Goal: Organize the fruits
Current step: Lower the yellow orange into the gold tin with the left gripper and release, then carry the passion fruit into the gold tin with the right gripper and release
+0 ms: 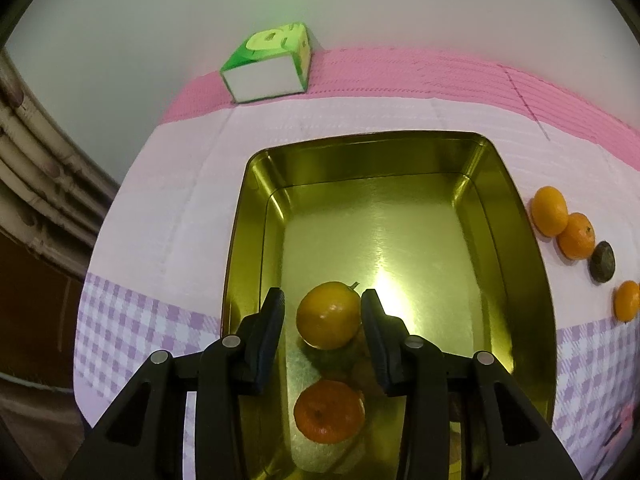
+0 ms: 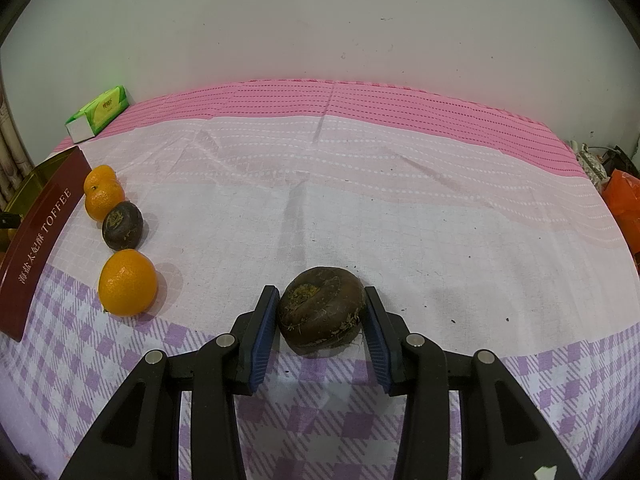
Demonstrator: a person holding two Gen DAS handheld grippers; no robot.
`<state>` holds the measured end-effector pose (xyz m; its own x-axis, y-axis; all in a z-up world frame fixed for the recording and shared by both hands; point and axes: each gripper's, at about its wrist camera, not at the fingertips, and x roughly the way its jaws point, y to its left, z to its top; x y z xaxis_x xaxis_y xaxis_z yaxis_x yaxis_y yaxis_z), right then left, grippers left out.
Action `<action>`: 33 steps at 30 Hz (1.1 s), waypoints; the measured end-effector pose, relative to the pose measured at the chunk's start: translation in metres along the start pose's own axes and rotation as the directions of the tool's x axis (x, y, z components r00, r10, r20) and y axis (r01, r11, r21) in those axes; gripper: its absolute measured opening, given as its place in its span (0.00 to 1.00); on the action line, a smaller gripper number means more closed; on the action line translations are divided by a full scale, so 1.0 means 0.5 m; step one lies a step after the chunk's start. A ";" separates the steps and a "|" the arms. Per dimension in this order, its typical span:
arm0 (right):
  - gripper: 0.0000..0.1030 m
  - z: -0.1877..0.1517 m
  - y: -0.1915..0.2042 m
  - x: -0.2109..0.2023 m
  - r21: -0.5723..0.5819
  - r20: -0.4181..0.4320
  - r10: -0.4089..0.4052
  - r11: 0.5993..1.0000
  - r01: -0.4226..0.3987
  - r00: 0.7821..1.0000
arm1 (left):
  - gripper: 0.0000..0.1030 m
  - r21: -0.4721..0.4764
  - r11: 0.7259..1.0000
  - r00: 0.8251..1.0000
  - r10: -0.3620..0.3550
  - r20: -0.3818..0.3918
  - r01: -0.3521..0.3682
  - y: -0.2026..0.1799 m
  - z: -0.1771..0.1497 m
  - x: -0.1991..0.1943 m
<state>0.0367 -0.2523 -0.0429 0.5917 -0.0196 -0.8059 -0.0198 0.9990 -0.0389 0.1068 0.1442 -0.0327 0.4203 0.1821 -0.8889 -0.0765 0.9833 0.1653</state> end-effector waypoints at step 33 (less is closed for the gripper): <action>0.37 0.022 0.006 0.009 0.015 -0.049 -0.036 0.999 0.036 0.998 | 0.66 -0.059 0.996 0.993 0.078 0.087 -0.073 0.103 -0.078 -0.085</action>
<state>0.0479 -0.2488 -0.0401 0.5520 -0.0571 -0.8319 0.0136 0.9981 -0.0595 0.0499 0.1870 -0.0032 0.4900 0.2573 -0.8329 -0.1605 0.9657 0.2039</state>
